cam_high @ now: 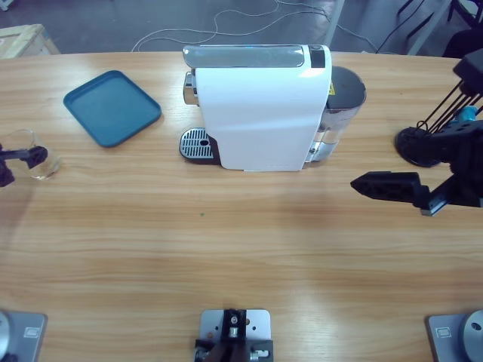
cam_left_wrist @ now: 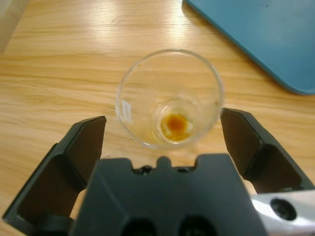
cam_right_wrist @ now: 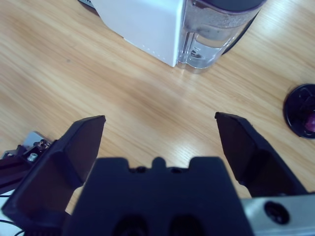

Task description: Pour coffee

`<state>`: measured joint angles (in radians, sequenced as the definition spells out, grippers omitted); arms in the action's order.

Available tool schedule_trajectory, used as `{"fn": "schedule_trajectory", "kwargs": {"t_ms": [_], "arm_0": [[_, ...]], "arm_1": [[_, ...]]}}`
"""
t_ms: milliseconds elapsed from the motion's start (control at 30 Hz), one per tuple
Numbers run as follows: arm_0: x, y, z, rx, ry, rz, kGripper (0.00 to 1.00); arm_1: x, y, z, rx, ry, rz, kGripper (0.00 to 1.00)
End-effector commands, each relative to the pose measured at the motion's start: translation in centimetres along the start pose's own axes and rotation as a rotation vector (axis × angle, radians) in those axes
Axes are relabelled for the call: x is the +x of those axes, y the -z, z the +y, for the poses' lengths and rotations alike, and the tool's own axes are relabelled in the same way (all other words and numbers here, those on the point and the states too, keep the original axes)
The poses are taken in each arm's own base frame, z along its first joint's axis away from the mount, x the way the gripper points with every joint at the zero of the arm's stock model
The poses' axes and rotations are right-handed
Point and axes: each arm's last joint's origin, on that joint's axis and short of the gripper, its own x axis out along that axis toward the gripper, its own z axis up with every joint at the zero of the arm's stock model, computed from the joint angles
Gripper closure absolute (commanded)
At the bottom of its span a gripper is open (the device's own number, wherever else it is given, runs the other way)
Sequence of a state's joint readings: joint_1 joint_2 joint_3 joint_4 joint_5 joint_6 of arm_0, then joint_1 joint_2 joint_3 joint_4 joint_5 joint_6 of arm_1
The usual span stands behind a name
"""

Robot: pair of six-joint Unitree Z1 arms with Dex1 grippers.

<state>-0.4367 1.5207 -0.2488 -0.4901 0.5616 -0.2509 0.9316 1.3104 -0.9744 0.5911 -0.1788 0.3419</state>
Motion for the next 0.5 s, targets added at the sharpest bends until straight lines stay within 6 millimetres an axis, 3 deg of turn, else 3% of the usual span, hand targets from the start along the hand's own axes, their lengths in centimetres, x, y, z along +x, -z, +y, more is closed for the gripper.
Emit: {"fn": "schedule_trajectory", "kwargs": {"t_ms": [33,167,200,233,300,333,367,433,500], "arm_0": [[2.0,0.8,-0.6,0.036,-0.038,0.037,0.000],[2.8,1.5,-0.9,0.021,-0.035,0.029,0.000],[2.7,1.5,-0.8,0.009,-0.032,0.013,0.050],[2.7,1.5,-0.8,0.006,-0.037,0.010,0.173],[2.8,1.6,-0.8,-0.010,-0.058,0.009,0.320],[2.9,1.6,-0.8,-0.010,-0.064,0.011,0.516],[2.9,1.6,-0.8,-0.002,-0.070,0.009,0.638],[2.8,1.7,-0.7,0.014,-0.068,0.011,0.557],[2.6,2.0,-0.6,0.025,-0.062,0.017,0.991]], "arm_1": [[1.3,0.2,0.4,0.001,-0.001,0.050,0.000],[1.4,0.2,0.5,0.001,-0.001,0.051,0.000],[1.3,0.2,0.4,0.001,-0.002,0.047,0.000],[1.1,0.2,0.4,0.002,-0.004,0.041,0.000],[0.8,0.3,0.3,0.003,-0.007,0.033,0.000],[0.7,0.4,0.3,0.004,-0.007,0.032,0.000],[0.7,0.4,0.3,0.004,-0.008,0.031,0.000],[0.6,0.4,0.2,0.004,-0.007,0.029,0.000],[0.6,0.4,0.2,0.004,-0.009,0.027,0.000]]}}
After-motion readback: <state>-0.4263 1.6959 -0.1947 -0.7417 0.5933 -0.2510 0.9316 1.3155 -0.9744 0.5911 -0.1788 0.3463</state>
